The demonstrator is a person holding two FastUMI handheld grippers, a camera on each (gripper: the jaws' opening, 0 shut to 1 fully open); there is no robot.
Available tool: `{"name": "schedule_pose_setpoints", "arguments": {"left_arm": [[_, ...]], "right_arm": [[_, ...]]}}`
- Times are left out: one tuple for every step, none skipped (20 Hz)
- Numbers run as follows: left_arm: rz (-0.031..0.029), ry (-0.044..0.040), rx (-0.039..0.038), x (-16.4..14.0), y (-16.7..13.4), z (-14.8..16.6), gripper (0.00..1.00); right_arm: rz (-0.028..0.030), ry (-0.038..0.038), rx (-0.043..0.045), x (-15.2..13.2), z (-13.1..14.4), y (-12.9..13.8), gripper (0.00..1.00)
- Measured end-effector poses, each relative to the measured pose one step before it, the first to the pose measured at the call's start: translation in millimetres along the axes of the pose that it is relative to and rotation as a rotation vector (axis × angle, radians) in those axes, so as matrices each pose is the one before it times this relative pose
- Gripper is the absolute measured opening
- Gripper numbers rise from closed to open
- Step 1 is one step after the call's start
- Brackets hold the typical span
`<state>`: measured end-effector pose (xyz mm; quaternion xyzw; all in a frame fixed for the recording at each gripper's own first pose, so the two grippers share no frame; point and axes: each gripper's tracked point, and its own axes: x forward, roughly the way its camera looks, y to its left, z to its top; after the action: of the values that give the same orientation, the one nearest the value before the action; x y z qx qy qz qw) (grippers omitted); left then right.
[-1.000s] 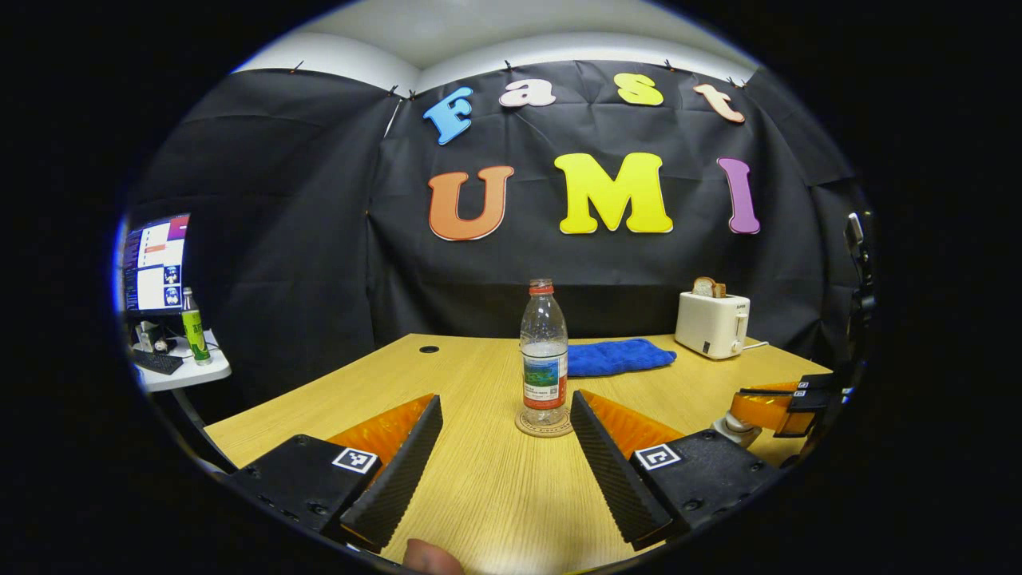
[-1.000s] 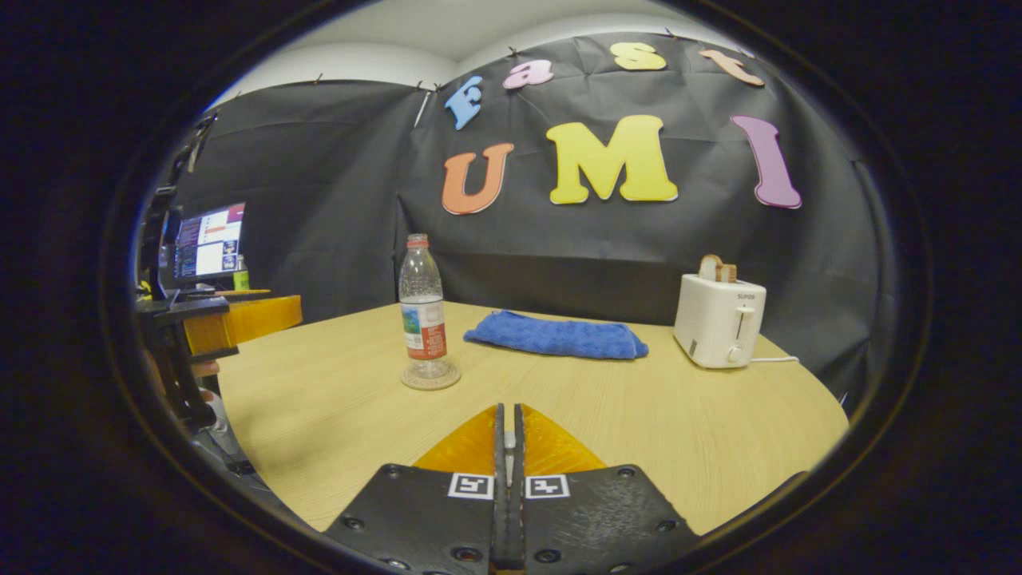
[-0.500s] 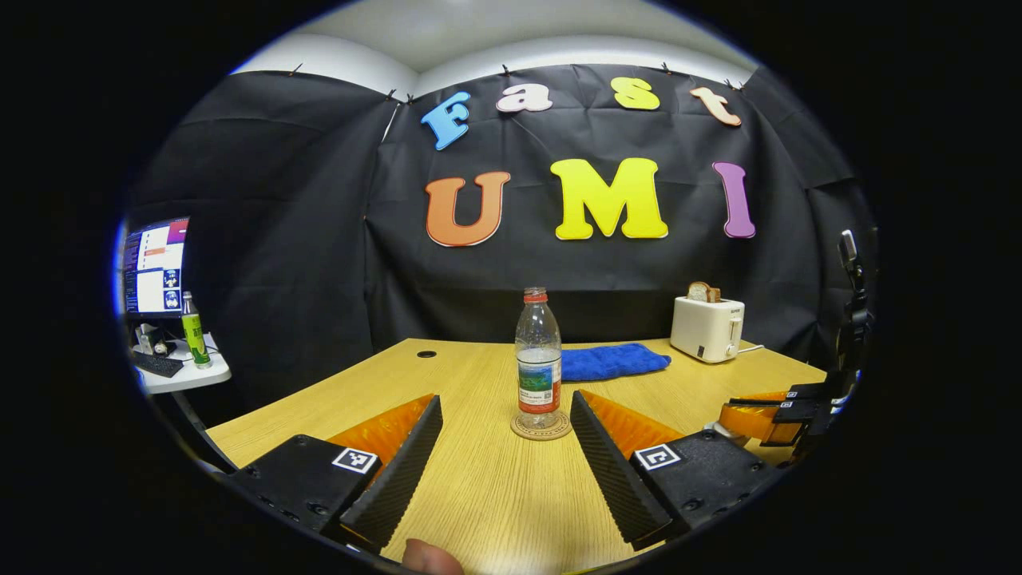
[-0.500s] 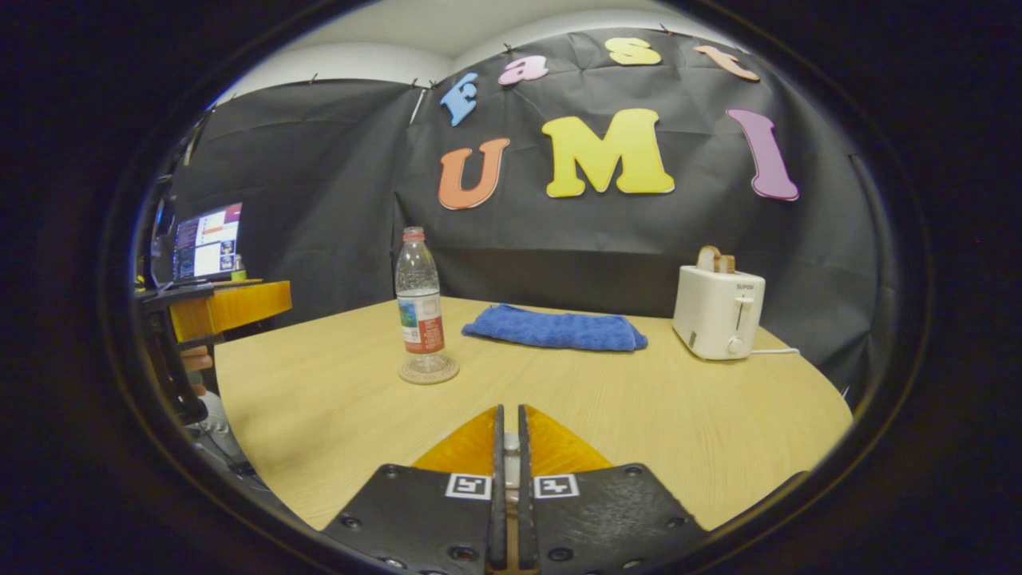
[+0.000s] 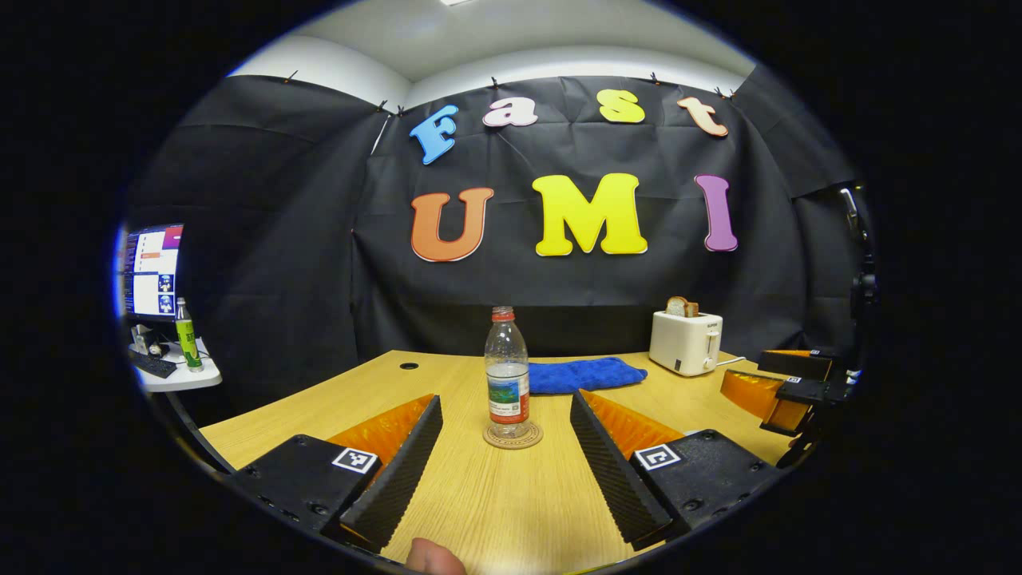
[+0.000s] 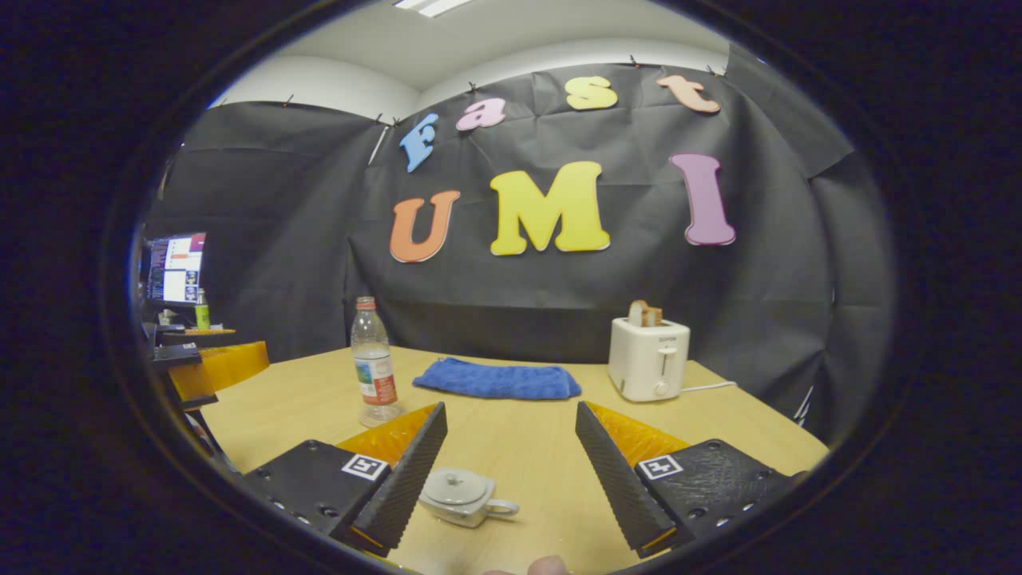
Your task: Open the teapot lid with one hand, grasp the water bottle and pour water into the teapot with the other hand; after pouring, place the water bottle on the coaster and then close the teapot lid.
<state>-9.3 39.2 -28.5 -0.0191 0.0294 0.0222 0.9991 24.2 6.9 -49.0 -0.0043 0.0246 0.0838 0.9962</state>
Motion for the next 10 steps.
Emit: {"name": "schedule_pose_setpoints", "arguments": {"left_arm": [[-0.01058,-0.01218,-0.00372,-3.07,-6.96,4.54,1.00],[-0.01204,-0.01240,-0.00676,-3.82,-6.38,5.29,1.00],[-0.01391,-0.00931,-0.00846,-3.32,-6.37,3.13,1.00],[-0.01187,-0.00902,-0.00496,-4.16,-6.15,3.82,1.00],[-0.00714,-0.00891,0.00220,-5.12,-3.32,2.70,1.00],[-0.00553,-0.00650,0.00634,-3.66,-2.01,3.01,1.00],[-0.00296,-0.00249,0.00879,-4.22,-1.41,2.15,1.00],[0.00052,-0.00514,0.00416,-6.00,-1.35,1.62,1.00],[-0.00431,-0.00679,0.00410,-5.92,-1.57,1.56,1.00],[0.00249,0.00217,0.00590,-4.90,0.89,-1.71,1.00]], "right_arm": [[-0.03187,-0.01566,-0.00622,-8.32,9.13,-9.01,0.96],[-0.02671,-0.01672,-0.00367,-9.36,9.74,-7.81,0.96],[-0.02618,-0.00992,-0.00689,-10.64,6.73,-7.15,0.97],[-0.02131,-0.01246,-0.00380,-10.01,6.90,-6.84,0.98],[-0.01828,-0.00846,-0.00334,-9.47,6.04,-4.34,0.97],[-0.01197,-0.00595,-0.00080,-9.70,4.25,-4.31,0.98],[-0.01284,-0.00595,0.00212,-9.20,3.83,-3.64,0.97],[-0.01206,-0.00564,0.00386,-8.08,3.22,-3.17,0.97],[-0.01080,-0.00764,0.00373,-6.26,2.93,-3.46,0.98],[-0.01179,-0.00368,-0.00088,-5.59,2.48,-2.63,0.98]]}}
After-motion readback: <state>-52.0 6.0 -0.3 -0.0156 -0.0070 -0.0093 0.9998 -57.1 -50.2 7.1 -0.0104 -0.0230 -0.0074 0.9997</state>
